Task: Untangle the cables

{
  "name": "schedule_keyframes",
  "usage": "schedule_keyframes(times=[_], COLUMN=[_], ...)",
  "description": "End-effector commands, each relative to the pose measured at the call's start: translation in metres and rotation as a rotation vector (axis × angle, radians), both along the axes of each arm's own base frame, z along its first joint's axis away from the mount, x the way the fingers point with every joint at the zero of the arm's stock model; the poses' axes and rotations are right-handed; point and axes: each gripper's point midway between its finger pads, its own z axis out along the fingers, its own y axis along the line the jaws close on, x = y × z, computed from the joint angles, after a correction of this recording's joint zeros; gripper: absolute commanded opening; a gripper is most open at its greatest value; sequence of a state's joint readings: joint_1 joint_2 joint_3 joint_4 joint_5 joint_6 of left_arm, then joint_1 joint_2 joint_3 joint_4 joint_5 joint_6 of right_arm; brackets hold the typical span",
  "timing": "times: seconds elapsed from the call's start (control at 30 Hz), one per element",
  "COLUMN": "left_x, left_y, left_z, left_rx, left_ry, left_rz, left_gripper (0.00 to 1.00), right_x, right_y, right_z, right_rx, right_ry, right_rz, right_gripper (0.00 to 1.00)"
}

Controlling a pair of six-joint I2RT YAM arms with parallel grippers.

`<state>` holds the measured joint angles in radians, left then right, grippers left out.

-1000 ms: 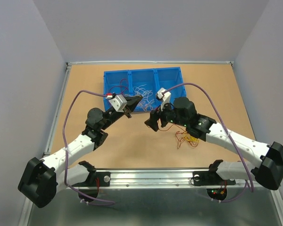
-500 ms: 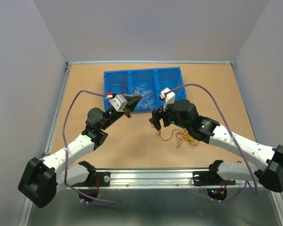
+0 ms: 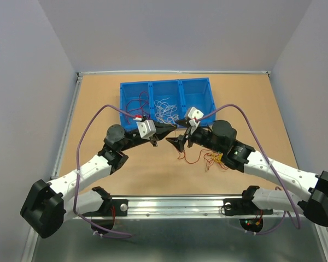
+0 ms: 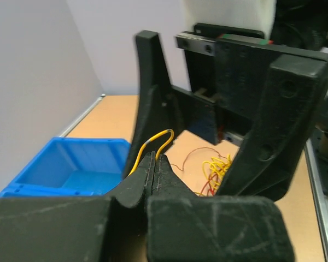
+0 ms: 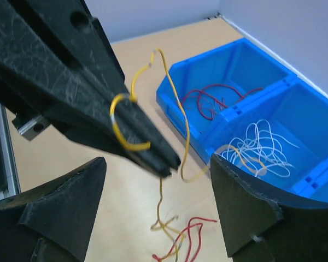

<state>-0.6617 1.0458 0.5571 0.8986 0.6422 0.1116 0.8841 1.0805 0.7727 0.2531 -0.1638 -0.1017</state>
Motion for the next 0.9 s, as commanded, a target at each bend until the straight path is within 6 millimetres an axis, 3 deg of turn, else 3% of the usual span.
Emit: schedule_keyframes(times=[0.0, 0.07, 0.13, 0.3, 0.47, 0.53, 0.7, 0.8, 0.87], left_x=[-0.020, -0.024, -0.028, -0.026, -0.010, 0.003, 0.024, 0.031, 0.032], left_y=[-0.004, -0.004, -0.003, 0.000, 0.009, 0.019, 0.033, 0.036, 0.035], left_z=[0.030, 0.031, 0.035, 0.038, 0.043, 0.050, 0.050, 0.049, 0.049], left_rx=[-0.029, -0.031, -0.037, -0.050, -0.085, -0.128, -0.154, -0.151, -0.132], left_ry=[-0.100, -0.100, -0.103, -0.101, -0.078, -0.063, -0.018, -0.003, -0.018], left_rz=[-0.073, -0.085, -0.102, -0.071, 0.039, 0.124, 0.228, 0.258, 0.255], left_gripper=[0.00, 0.00, 0.00, 0.00, 0.04, 0.24, 0.72, 0.86, 0.88], right_x=[-0.006, -0.007, -0.004, 0.000, 0.004, 0.010, 0.036, 0.056, 0.072], right_y=[0.017, 0.022, 0.028, 0.036, 0.028, 0.021, -0.006, -0.027, -0.044], right_z=[0.024, 0.022, 0.022, 0.014, 0.012, 0.013, 0.018, 0.019, 0.024], right_rx=[0.058, 0.063, 0.067, 0.052, 0.048, 0.052, 0.078, 0.091, 0.110], right_ry=[-0.112, -0.121, -0.122, -0.104, -0.112, -0.110, -0.092, -0.075, -0.071], right_rz=[0.092, 0.116, 0.127, 0.135, 0.092, 0.037, -0.182, -0.353, -0.482], right_gripper=[0.80, 0.76, 0.62, 0.46, 0.12, 0.01, 0.01, 0.01, 0.01])
